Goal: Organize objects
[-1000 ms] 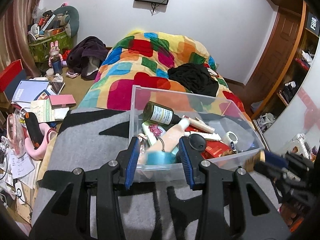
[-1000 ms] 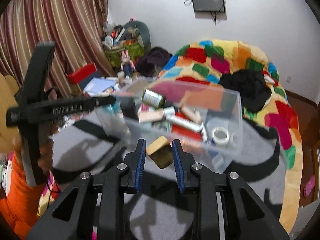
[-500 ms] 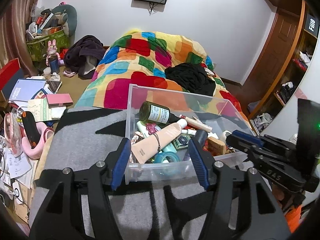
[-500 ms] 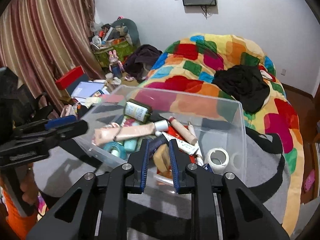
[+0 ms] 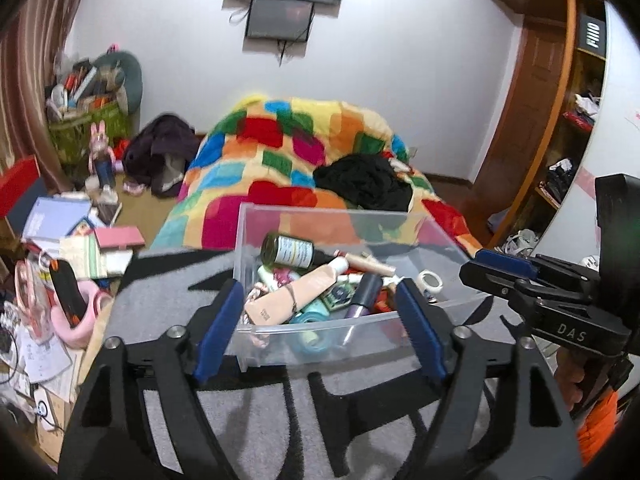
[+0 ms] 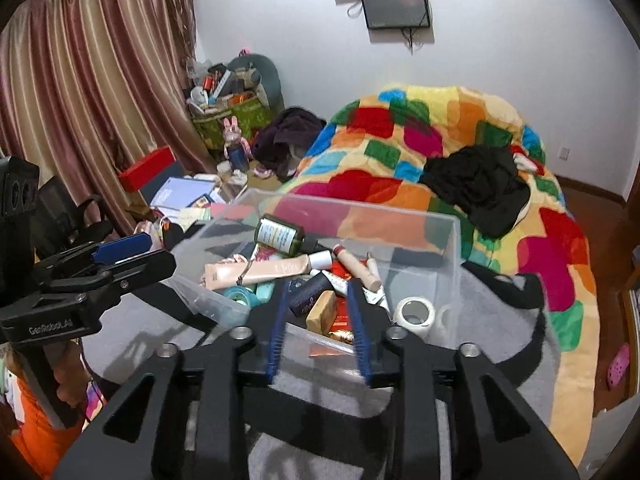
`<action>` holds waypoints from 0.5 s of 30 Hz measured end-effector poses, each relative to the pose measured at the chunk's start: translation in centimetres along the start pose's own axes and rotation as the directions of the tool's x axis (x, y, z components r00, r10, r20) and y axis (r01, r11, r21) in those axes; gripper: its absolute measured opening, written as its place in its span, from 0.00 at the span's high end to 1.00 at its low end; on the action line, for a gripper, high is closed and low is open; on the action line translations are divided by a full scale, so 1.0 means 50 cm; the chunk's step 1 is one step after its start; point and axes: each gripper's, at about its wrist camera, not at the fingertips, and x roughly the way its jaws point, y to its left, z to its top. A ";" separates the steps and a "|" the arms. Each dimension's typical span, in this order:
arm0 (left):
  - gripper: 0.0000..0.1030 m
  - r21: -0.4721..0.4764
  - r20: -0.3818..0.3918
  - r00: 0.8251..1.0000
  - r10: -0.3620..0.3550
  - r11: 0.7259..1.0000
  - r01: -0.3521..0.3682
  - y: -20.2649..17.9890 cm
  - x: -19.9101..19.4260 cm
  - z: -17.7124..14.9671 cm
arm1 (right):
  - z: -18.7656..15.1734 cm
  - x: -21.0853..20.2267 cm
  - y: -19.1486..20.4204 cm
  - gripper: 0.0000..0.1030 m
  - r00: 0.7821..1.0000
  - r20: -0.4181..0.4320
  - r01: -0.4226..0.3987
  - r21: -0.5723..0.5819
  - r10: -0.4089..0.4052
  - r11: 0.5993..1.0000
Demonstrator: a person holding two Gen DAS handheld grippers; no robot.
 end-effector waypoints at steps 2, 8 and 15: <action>0.16 0.027 0.025 1.000 0.001 1.000 -0.002 -0.013 -0.016 -0.004 | -0.005 -0.020 0.007 0.52 1.000 0.028 0.015 -0.014 -0.014 1.000; 0.07 0.090 0.070 0.997 0.019 0.996 -0.026 -0.049 -0.047 -0.029 | -0.028 -0.072 0.022 0.24 0.995 0.089 0.052 -0.030 -0.049 0.998; 0.04 0.091 0.064 0.998 0.023 0.995 -0.029 -0.060 -0.059 -0.059 | -0.064 -0.095 0.024 0.17 0.993 0.095 0.073 -0.009 -0.072 0.997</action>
